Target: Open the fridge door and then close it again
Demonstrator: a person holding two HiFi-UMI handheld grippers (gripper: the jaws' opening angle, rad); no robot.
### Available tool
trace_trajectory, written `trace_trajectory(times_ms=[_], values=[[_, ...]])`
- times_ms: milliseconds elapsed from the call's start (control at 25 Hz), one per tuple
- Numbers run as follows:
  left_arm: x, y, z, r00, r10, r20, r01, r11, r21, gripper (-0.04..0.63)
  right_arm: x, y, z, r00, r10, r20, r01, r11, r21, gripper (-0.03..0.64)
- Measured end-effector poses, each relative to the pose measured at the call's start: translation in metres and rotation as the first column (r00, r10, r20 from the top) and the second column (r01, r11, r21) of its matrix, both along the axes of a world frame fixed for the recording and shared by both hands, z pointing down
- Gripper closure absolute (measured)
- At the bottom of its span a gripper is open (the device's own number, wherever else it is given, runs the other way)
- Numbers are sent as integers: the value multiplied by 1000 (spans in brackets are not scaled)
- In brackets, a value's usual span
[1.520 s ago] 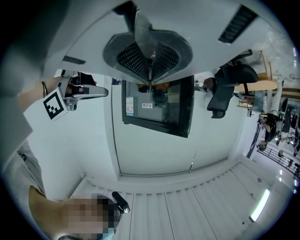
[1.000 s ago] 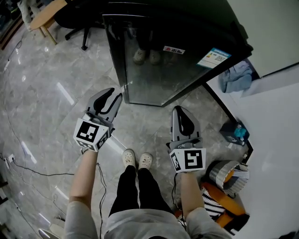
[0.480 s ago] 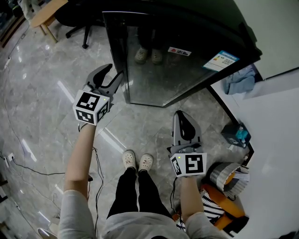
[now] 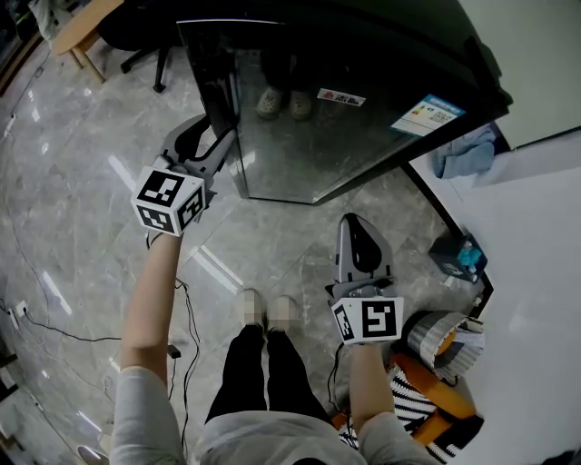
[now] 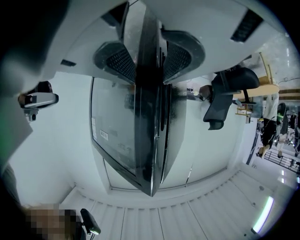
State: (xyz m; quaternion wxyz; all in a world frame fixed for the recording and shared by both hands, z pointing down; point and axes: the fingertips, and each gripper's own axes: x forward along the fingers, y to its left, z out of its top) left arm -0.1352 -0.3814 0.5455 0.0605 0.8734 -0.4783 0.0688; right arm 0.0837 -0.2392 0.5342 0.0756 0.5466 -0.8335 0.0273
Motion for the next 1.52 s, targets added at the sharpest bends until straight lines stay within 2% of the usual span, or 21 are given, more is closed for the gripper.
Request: trace_trajectory(times_ms=[320, 520, 800, 1160, 1520], values=[[-1, 3, 1, 998, -51, 34, 54, 996, -74, 430, 8, 9, -6, 1000, 17, 12, -18, 1000, 9, 591], [-2, 11, 0, 995, -74, 71, 80, 993, -83, 436, 15, 14, -12, 999, 31, 27, -31, 999, 16, 591], [2, 75, -2, 997, -68, 40, 70, 996, -48, 477, 11, 21, -22, 1000, 21, 14, -22, 999, 30, 592], [14, 127, -4, 998, -34, 44, 37, 996, -78, 502, 4, 36, -44, 1000, 4, 7, -4, 999, 43, 592], [31, 169, -1, 998, -34, 46, 40, 990, -135, 512, -3, 54, -65, 1000, -14, 24, 12, 999, 52, 591]])
